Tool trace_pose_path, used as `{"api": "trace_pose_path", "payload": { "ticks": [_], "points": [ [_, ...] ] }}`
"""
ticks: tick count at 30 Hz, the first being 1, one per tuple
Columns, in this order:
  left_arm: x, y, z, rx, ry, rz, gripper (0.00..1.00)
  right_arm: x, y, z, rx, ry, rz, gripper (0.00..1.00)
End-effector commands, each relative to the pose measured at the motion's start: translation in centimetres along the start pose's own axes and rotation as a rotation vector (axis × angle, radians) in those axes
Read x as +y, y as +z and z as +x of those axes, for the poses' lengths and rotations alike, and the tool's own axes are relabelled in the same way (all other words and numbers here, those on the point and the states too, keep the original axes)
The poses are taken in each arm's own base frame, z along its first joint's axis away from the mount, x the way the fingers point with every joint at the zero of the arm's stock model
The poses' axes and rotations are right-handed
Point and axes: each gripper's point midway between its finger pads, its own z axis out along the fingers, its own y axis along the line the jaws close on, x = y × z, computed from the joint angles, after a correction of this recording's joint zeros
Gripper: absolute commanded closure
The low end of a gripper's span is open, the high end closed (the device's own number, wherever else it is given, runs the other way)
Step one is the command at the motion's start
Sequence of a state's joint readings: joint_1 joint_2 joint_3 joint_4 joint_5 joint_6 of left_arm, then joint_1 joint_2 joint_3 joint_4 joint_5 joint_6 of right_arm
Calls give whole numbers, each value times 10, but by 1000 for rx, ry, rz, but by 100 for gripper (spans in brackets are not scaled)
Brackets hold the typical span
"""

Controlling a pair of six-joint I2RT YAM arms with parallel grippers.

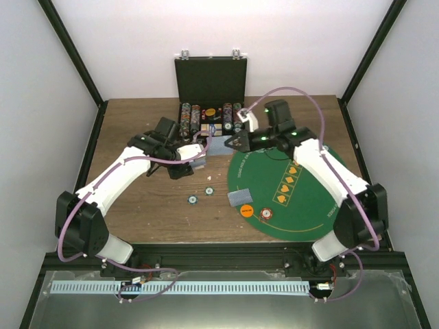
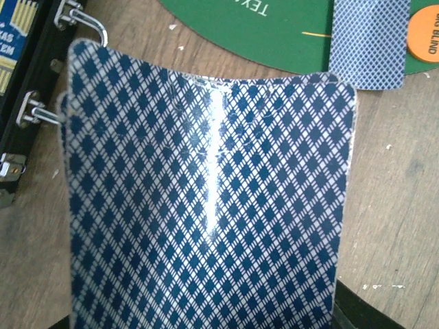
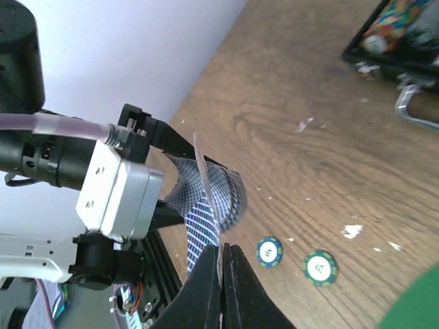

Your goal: Distribute texas hold em gaming equipment

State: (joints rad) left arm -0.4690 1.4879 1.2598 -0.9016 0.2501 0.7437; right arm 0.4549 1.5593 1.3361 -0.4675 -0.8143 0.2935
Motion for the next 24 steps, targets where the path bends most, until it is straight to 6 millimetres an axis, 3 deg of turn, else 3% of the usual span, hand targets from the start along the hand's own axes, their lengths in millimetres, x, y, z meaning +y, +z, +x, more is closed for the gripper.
{"api": "trace_pose_path", "payload": {
  "ticks": [1, 8, 15, 20, 24],
  "points": [
    [10, -11, -2, -32, -7, -49, 53, 1, -47, -12, -109, 5, 77, 99],
    [10, -14, -1, -31, -25, -54, 53, -60, -129, -13, -343, 168, 277, 99],
    [9, -16, 0, -34, -45, -62, 53, -131, -209, 9, -603, 364, 444, 99],
    [7, -18, -1, -44, -52, -56, 53, -172, -243, 19, -791, 493, 561, 99],
    [6, -20, -2, -52, -53, -57, 53, -191, -261, 20, -854, 519, 686, 99]
  ]
}}
